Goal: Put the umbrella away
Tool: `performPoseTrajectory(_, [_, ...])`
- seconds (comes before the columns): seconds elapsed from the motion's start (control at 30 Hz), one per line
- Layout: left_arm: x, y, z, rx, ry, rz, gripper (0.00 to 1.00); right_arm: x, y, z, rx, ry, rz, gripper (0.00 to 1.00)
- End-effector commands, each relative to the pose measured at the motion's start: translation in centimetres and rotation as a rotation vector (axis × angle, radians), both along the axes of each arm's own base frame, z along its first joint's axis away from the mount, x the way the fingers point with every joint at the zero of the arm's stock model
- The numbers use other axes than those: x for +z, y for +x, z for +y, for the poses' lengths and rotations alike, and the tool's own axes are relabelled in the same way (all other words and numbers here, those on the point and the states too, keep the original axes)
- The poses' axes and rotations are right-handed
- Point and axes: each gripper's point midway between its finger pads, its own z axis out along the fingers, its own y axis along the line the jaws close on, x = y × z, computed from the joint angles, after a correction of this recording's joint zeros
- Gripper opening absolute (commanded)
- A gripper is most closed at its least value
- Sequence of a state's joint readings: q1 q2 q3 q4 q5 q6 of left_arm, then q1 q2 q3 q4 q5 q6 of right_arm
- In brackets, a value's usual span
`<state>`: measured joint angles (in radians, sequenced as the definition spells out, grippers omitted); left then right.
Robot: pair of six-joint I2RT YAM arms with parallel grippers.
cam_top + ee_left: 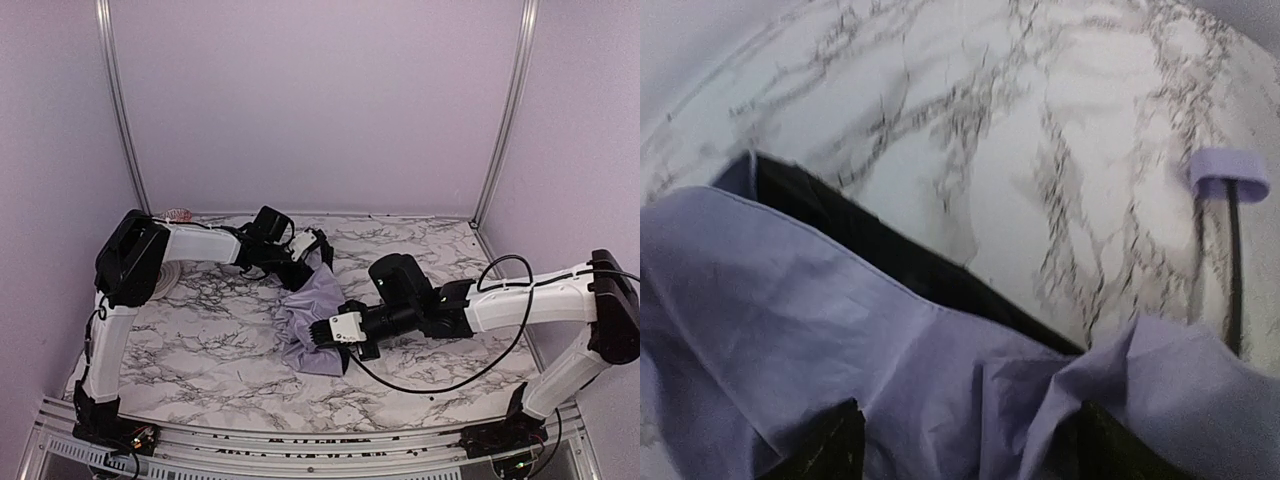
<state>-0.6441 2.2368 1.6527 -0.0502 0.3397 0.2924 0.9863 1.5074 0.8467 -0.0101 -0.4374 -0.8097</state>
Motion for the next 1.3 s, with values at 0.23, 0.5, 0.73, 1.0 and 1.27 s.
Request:
performPoseTrajectory(0.23, [-7.4, -9.2, -0.1, -0.077, 0.086, 0.212, 0.59, 11.8, 0.6, 2.8, 0.018, 0.325, -0.025, 0.0])
performPoseTrajectory(0.5, [-7.9, -12.2, -0.7, -0.127, -0.026, 0.223, 0.57, 9.8, 9.7, 1.9, -0.241, 0.39, 0.176, 0.0])
performPoseTrajectory(0.73, [-8.7, -11.8, -0.5, -0.118, -0.036, 0.234, 0.56, 2.5, 13.9, -1.5, -0.446, 0.391, 0.415, 0.0])
performPoseTrajectory(1.0, [-9.4, -10.6, 0.5, -0.072, -0.063, 0.263, 0.56, -5.0, 14.2, -2.8, -0.498, 0.309, 0.609, 0.0])
performPoseTrajectory(1.27, [-6.6, -5.1, 3.2, 0.141, -0.14, 0.181, 0.75, -10.3, 12.1, -3.1, -0.422, 0.151, 0.862, 0.0])
